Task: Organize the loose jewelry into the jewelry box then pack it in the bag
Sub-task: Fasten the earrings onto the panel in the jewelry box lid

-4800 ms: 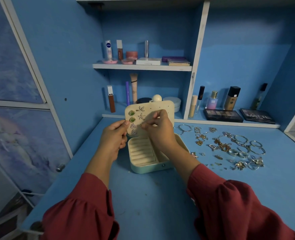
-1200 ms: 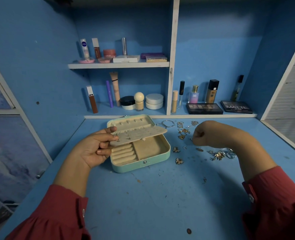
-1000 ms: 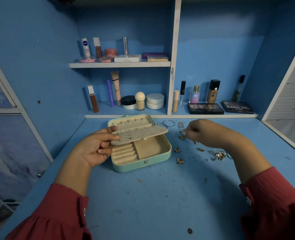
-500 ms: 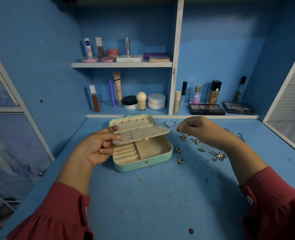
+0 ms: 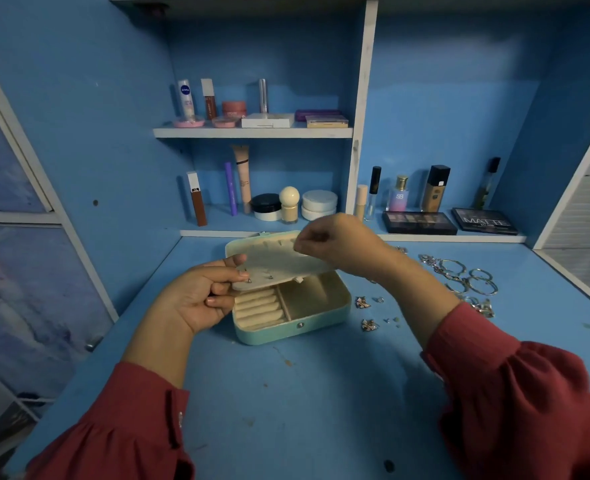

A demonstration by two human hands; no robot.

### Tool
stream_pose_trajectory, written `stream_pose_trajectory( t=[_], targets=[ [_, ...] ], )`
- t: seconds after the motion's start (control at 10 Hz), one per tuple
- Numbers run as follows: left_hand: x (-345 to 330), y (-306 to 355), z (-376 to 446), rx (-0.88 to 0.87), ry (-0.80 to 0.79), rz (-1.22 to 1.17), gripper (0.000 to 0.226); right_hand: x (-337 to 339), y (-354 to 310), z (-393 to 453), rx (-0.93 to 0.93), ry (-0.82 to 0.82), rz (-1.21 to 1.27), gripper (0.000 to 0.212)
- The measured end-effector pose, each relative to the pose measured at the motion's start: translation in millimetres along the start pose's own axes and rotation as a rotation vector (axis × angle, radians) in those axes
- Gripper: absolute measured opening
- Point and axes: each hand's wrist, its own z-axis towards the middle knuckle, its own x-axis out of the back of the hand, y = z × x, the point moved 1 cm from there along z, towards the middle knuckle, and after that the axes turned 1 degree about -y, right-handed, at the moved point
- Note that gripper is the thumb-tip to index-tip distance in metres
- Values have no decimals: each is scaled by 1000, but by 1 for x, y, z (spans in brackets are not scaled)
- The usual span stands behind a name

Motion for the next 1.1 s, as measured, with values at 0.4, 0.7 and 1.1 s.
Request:
stream_pose_trajectory(
  t=[0.4,0.7,1.1],
  targets=[
    [-4,1,-3,-8,3,30,26,-32,-22,34,44,-183,-267,17],
    [-4,1,-4,-9,-9,27,26,-34,-17,32,41,-191,-155,14],
    [-1,0,-2,-6,11,42,26,-34,-19,32,80,-199,-293,12]
  ],
)
